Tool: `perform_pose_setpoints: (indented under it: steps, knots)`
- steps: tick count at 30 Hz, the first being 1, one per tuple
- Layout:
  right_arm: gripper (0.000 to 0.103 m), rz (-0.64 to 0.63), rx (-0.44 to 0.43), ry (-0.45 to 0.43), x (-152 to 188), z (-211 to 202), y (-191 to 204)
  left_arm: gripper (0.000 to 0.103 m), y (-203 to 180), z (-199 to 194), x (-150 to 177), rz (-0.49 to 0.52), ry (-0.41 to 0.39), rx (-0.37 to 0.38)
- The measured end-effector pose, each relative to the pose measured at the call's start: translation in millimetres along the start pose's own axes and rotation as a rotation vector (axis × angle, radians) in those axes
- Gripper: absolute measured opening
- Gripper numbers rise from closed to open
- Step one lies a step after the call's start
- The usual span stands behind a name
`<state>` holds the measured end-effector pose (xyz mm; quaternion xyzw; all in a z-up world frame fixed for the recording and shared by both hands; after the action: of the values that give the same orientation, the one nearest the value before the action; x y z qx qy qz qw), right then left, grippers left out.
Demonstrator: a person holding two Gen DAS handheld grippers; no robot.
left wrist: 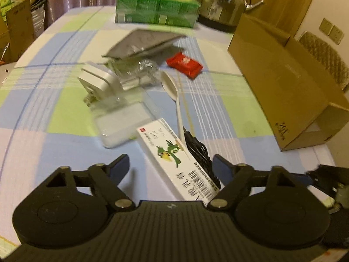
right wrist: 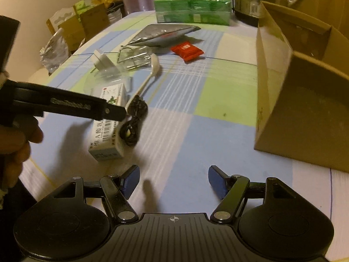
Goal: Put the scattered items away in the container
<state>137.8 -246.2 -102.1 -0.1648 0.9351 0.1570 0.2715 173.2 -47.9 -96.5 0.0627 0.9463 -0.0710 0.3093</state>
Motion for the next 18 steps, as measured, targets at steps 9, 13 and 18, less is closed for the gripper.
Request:
perform_pose_setpoints:
  steps: [9,13,18]
  knots:
    - [0.067,0.009,-0.037,-0.040,-9,6,6,0.060,7,0,9,0.072,0.044,-0.036]
    - [0.067,0.007,-0.052,-0.056,-18,18,21,0.055,18,-10,16,0.099,0.050,-0.060]
    - [0.054,-0.007,-0.053,-0.062,-33,34,38,0.047,17,-11,20,0.162,0.024,-0.041]
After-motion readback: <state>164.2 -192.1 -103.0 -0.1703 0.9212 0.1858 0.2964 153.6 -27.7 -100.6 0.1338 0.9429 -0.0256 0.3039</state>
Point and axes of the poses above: each gripper's, at about its wrist camera, not at the fingertips, and z roughly the way its jaws point, y to its left, x to its underside, the point moved 1 cm from there along z, roughly the way its jaws point, and after that the axes turned 7 degrees about z, right-handed, at the moved point
